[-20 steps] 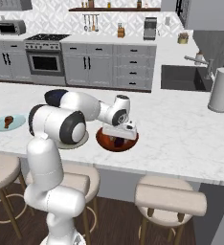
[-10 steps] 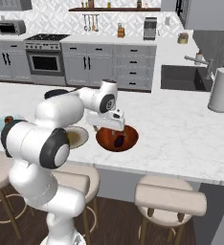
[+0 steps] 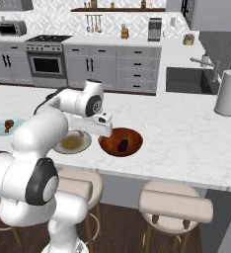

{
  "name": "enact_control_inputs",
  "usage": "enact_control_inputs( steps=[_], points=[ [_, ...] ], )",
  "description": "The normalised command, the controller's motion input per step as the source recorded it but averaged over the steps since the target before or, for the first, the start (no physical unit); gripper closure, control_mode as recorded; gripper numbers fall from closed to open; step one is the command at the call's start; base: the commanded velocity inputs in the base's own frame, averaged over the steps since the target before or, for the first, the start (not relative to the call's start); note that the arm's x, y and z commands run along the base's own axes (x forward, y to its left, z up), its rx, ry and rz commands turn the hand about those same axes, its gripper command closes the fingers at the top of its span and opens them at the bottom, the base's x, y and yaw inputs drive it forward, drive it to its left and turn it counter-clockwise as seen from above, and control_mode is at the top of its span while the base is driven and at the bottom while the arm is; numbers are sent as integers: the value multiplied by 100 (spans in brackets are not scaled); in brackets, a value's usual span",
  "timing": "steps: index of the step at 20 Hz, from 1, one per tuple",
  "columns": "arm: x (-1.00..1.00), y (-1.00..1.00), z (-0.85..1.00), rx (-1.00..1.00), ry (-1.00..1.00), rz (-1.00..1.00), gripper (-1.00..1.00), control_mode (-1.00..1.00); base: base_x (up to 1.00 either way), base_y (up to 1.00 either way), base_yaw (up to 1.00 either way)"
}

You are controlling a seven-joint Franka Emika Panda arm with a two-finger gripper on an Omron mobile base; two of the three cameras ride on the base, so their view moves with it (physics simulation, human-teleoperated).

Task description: Pick the chicken drumstick and eggplant from their plates and place them in the bowl. Then put the bowl in the fridge.

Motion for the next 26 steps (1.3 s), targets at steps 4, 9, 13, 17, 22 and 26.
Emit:
enact_control_inputs(
  steps=[4,9,13,17,22,26],
  points=[
    [-24,80,0,-7,1,1,-100,-100,0,0,0],
    [0,3,0,-4,-8,0,-100,-100,0,0,0],
    [-2,0,0,-6,-28,0,-100,-100,0,0,0],
    [0,7,0,-4,-16,0,-100,-100,0,0,0],
    [-1,0,0,0,0,0,-100,-100,0,0,0],
    [-1,37,0,0,0,1,-100,-100,0,0,0]
  ],
)
